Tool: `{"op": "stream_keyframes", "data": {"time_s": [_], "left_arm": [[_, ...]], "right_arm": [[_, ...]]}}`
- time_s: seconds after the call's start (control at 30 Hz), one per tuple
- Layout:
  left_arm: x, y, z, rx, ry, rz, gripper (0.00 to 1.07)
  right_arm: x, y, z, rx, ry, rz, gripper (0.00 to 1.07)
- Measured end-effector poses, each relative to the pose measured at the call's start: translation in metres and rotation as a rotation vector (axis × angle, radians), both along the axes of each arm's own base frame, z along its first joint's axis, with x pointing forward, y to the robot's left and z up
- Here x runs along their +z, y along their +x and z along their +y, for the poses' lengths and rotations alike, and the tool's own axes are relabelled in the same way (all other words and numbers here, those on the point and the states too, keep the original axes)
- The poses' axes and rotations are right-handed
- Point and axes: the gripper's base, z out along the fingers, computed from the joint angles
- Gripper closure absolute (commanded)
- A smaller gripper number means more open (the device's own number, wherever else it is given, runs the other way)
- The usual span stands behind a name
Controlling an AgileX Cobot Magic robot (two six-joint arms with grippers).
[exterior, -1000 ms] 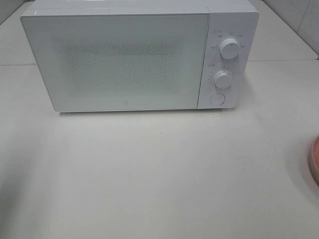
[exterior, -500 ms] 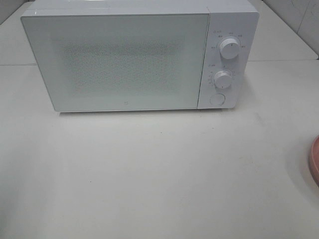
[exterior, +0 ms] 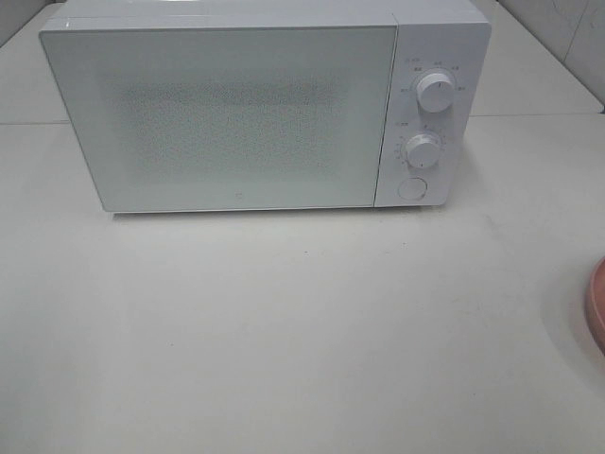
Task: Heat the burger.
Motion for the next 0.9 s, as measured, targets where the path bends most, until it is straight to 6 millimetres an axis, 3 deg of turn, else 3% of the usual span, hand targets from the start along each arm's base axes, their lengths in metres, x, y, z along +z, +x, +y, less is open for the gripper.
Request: {"op": "stream_keyframes", "data": {"time_s": [0.4,0.9], "left_arm": [[0.002,-0.030,0.000,0.003,0.009,-0.195,0.19],[0.002,-0.031,0.000,0.003,0.010,-0.197,0.19]], "right_arm": [[0.000,0.000,0.000,0.000,0.000,0.000,0.31],[0.000,0.000,0.000,0.000,0.000,0.000,0.31]]}}
